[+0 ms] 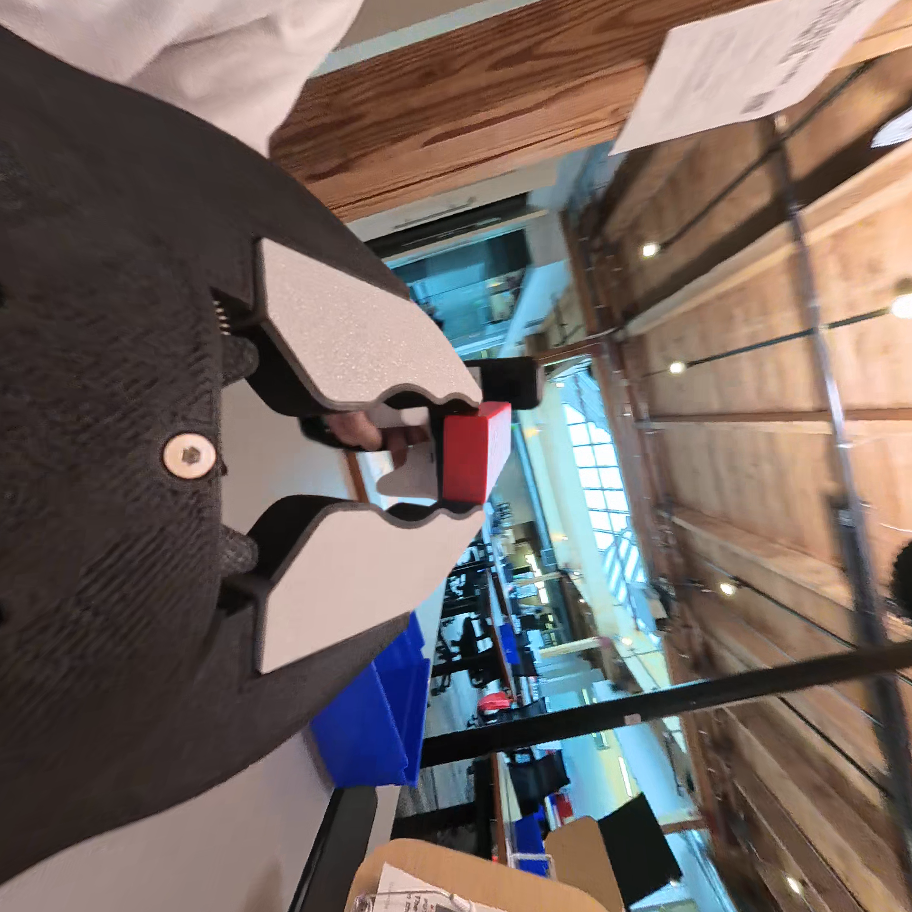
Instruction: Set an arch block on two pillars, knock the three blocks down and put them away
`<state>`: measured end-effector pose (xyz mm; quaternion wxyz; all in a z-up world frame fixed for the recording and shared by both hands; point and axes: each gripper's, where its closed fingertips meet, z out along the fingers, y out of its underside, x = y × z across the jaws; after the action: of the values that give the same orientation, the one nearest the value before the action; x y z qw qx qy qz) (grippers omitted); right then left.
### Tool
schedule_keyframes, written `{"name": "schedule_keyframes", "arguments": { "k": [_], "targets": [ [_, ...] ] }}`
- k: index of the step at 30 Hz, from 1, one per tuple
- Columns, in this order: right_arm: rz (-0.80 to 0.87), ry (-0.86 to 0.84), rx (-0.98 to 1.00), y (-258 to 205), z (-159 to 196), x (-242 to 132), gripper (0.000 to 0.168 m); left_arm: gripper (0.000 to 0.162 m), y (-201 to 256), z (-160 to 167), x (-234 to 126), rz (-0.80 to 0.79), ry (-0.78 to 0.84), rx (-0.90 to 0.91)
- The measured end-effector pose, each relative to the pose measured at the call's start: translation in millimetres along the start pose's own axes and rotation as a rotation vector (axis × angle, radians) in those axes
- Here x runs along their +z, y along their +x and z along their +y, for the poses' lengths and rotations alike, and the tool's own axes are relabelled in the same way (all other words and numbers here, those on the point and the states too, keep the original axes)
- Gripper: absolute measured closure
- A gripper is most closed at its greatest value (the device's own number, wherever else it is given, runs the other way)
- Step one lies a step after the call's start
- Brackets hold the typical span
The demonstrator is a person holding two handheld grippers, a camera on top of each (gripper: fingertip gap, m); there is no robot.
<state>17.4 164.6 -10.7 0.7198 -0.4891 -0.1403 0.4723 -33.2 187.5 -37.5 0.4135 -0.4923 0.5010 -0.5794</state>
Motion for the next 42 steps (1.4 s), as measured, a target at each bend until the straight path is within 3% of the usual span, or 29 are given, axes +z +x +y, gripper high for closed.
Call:
{"name": "schedule_keyframes", "arguments": {
  "k": [6, 8, 10, 19, 23, 33, 42],
  "targets": [
    [0.008, 0.183, 0.030, -4.5, 5.1, -7.9, 0.133, 0.095, 0.8, -17.2, 6.9, -0.054, 0.324, -0.097],
    [0.020, 0.195, 0.006, -6.6, 11.3, -8.5, 0.134, 0.108, 4.1, -23.4, 4.5, -0.010, 0.415, -0.130],
    [0.039, 0.193, 0.004, -5.7, 15.8, -9.2, 0.134, 0.110, 5.3, -26.7, 1.8, 0.018, 0.464, -0.149],
    [0.046, 0.188, -0.002, -5.7, 20.6, -10.0, 0.134, 0.111, 8.9, -16.8, 6.5, 0.034, 0.399, -0.129],
    [0.034, 0.188, -0.005, -8.5, 22.2, -8.5, 0.134, 0.127, 10.2, -14.2, 6.4, 0.047, 0.397, -0.137],
    [0.030, 0.223, -0.024, -11.1, 15.8, -11.5, 0.134, 0.116, 8.4, -10.4, 7.3, 0.074, 0.424, -0.196],
    [0.034, 0.196, 0.011, -8.2, 26.0, -11.3, 0.134, 0.127, 16.2, -9.6, 12.6, 0.104, 0.427, -0.174]
  ]
}}
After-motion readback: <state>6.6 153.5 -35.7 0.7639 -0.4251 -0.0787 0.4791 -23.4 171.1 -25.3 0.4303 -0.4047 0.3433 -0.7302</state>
